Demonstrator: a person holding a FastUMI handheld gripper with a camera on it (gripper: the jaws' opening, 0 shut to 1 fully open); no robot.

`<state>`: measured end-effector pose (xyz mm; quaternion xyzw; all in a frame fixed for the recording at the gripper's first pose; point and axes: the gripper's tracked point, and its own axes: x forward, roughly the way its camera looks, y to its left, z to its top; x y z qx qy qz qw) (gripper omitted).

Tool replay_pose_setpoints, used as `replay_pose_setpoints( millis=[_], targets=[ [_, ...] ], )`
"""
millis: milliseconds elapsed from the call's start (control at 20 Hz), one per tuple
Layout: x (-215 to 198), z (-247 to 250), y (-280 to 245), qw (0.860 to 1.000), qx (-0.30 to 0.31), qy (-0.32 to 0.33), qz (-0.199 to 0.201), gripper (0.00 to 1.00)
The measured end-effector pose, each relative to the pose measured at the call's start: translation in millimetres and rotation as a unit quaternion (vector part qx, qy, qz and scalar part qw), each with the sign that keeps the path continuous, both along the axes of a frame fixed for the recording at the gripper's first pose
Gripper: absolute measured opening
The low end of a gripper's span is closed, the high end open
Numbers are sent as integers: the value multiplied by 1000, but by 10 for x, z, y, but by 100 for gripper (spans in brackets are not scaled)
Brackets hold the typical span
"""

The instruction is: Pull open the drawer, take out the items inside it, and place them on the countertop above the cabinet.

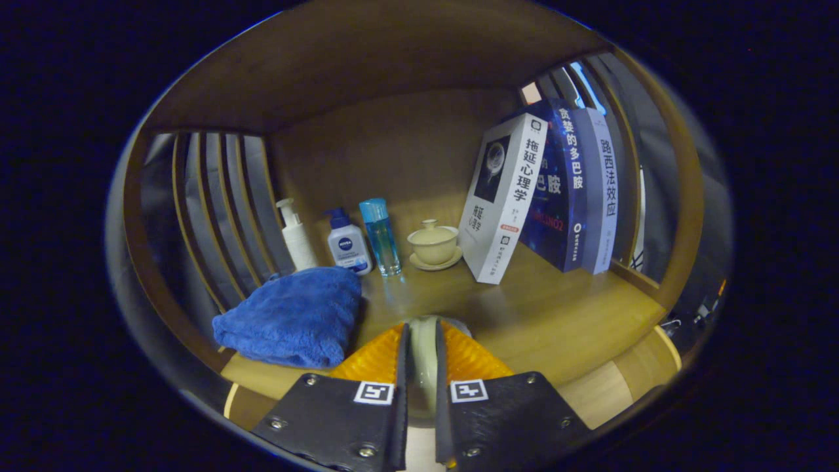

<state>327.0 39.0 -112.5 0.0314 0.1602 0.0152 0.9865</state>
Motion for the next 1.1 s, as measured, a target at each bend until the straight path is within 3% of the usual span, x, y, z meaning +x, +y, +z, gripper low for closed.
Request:
replay_pose_setpoints(
  millis=[400, 700, 900, 1100],
  targets=[
    [229, -18, -21, 1000, 20, -12, -14, 17],
    [-88, 192, -135, 997, 48, -51, -35, 97],
    [-610, 303, -205, 997, 40, -61, -34, 97],
    [-1388, 307, -303, 997, 24, -71, -24, 98]
  ],
)
